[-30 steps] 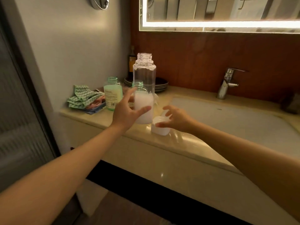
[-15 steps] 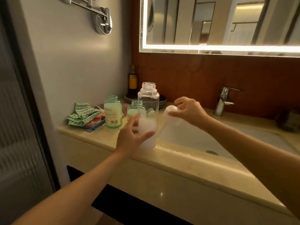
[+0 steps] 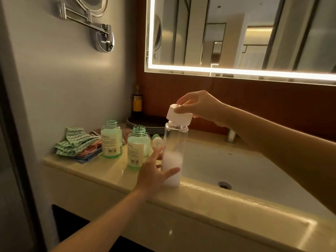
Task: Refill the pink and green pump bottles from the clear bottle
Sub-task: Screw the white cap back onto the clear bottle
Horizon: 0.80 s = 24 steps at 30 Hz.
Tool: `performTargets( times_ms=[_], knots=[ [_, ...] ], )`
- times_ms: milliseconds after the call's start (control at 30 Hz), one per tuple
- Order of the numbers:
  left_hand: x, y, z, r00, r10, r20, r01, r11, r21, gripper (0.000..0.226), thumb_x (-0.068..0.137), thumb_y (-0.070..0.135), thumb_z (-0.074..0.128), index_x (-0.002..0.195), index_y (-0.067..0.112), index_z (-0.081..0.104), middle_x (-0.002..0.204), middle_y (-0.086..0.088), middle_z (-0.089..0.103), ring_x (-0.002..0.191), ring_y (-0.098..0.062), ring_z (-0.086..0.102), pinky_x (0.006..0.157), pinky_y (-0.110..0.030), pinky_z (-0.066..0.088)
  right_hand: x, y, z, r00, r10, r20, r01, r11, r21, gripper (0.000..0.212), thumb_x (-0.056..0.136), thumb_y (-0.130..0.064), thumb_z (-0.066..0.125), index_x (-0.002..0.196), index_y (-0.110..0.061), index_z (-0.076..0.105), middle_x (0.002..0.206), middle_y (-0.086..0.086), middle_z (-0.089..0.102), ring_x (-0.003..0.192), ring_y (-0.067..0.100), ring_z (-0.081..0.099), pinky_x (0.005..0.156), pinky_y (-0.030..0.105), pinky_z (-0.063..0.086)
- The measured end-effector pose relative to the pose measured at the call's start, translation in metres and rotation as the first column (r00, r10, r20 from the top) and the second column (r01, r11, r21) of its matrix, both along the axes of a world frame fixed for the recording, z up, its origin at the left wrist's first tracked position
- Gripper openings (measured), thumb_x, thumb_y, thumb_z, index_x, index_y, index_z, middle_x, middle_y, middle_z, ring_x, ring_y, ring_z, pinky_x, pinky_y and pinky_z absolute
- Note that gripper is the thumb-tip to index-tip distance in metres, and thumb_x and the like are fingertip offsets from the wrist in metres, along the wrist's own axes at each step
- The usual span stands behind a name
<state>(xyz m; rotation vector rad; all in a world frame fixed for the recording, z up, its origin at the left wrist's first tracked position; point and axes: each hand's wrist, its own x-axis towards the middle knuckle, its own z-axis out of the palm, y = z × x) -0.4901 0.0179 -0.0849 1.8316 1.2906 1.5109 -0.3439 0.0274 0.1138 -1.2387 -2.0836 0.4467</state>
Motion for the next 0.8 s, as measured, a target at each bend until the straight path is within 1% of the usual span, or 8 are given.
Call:
performTargets(
  times_ms=[133,333,433,533,667,800],
  knots=[
    [0.000,-0.001,-0.004,1.000,0.000,-0.002,0.000,1.000,0.003,0.094,0.057,0.053,0.070,0.138,0.021,0.037,0.120,-0.003,0.056,0.108,-0.014,0.055,0.086,-0.031,0.054,-0.002,-0.002,-0.001,0.995,0.045,0.089,-0.044,0.999,-0.013,0.035,0.083,-0.027,0.067,0.114,-0.013,0.060,0.110,0.005,0.061,0.101,0.017,0.056,0.073,0.019,0.045],
    [-0.002,-0.001,-0.007,1.000,-0.003,-0.017,0.003,1.000,-0.012,0.094,0.059,0.053,0.069,0.140,0.020,0.034,0.120,-0.004,0.055,0.106,-0.013,0.055,0.085,-0.027,0.053,-0.006,-0.003,0.004,0.985,0.083,0.151,-0.082,0.997,-0.010,0.033,0.083,-0.026,0.066,0.113,-0.015,0.061,0.104,-0.001,0.058,0.097,0.014,0.053,0.071,0.017,0.043],
    [-0.002,-0.001,-0.008,1.000,-0.015,-0.009,0.014,0.999,-0.035,0.096,0.058,0.056,0.069,0.140,0.022,0.034,0.121,-0.004,0.055,0.107,-0.016,0.056,0.085,-0.032,0.054,-0.011,-0.001,0.005,0.978,0.079,0.193,-0.080,0.997,-0.002,0.032,0.083,-0.027,0.067,0.112,-0.015,0.061,0.107,-0.001,0.057,0.100,0.015,0.053,0.073,0.018,0.044],
    [-0.002,0.000,-0.009,1.000,-0.026,0.017,0.027,0.998,-0.061,0.095,0.058,0.055,0.070,0.140,0.024,0.034,0.121,-0.003,0.055,0.107,-0.018,0.056,0.087,-0.035,0.054,-0.015,0.001,0.004,0.975,0.048,0.215,-0.051,0.999,0.004,0.034,0.082,-0.030,0.067,0.112,-0.016,0.060,0.109,0.000,0.056,0.101,0.016,0.053,0.078,0.023,0.046],
    [-0.001,0.000,-0.011,0.999,-0.030,0.038,0.032,0.997,-0.063,0.095,0.058,0.056,0.070,0.140,0.026,0.033,0.120,-0.002,0.055,0.106,-0.018,0.057,0.086,-0.038,0.054,-0.015,0.000,0.001,0.974,-0.008,0.225,-0.006,0.998,0.063,0.036,0.082,-0.035,0.065,0.112,-0.015,0.060,0.105,-0.002,0.055,0.099,0.015,0.052,0.074,0.023,0.046],
    [-0.001,0.000,-0.011,0.999,-0.028,0.030,0.029,0.998,-0.052,0.096,0.058,0.057,0.070,0.140,0.025,0.033,0.121,-0.003,0.055,0.108,-0.019,0.057,0.086,-0.039,0.054,-0.018,-0.003,0.005,0.960,-0.013,0.280,-0.021,0.993,0.120,0.032,0.084,-0.034,0.064,0.110,-0.016,0.063,0.104,-0.003,0.054,0.100,0.015,0.052,0.069,0.018,0.046]
  ],
)
